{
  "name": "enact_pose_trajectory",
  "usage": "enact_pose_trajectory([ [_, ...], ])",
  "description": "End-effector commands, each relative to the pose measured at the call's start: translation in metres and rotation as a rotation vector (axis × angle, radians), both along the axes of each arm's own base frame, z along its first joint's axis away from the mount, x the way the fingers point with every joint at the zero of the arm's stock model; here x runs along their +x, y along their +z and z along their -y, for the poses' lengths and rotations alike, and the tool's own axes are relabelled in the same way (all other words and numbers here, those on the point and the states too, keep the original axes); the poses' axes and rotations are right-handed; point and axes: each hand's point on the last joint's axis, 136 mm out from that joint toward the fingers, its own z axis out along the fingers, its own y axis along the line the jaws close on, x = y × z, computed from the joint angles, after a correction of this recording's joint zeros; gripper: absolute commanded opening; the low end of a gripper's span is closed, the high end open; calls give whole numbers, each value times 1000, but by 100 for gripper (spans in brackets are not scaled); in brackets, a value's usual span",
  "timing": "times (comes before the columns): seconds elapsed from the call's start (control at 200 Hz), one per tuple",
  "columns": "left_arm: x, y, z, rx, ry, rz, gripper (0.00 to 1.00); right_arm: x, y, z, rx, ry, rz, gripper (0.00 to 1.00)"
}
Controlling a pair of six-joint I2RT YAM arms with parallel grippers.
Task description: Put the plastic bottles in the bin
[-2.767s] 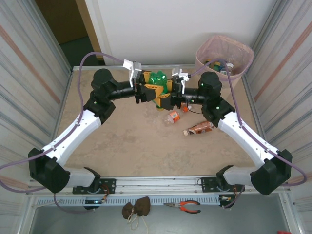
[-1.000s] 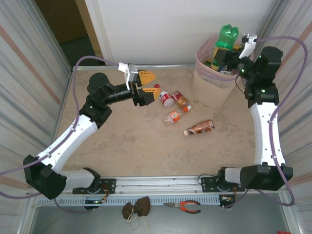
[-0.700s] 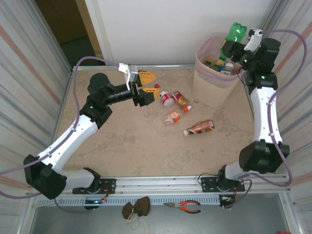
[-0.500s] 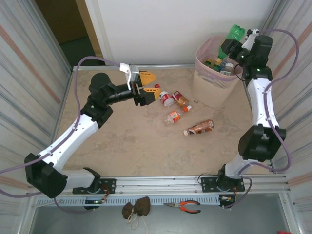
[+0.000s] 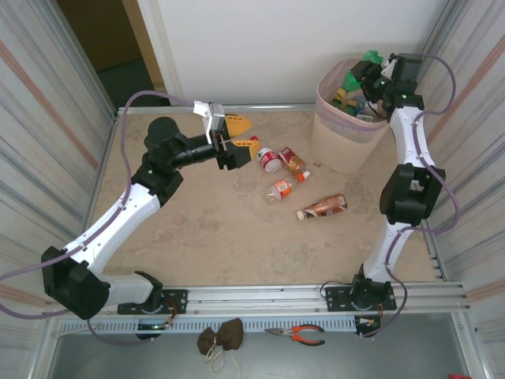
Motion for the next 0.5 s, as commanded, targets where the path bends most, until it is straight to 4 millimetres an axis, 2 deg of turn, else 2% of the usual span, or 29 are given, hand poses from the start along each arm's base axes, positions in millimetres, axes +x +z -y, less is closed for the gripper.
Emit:
enact_pose_trajectory([
  [0.0, 0, 2, -4, -14, 10, 4, 78, 1, -8, -16, 74, 59, -63, 47],
  [0.185, -2, 0, -8, -12, 25, 3, 78, 5, -31, -19, 88, 94, -124, 51],
  [0.386, -3, 0, -7, -22, 13, 0, 78, -3, -15, -20, 9, 114, -76, 68],
  [0.496, -2, 0, -6, -28, 11, -4, 78, -11, -3, -17, -30, 114, -56, 69],
])
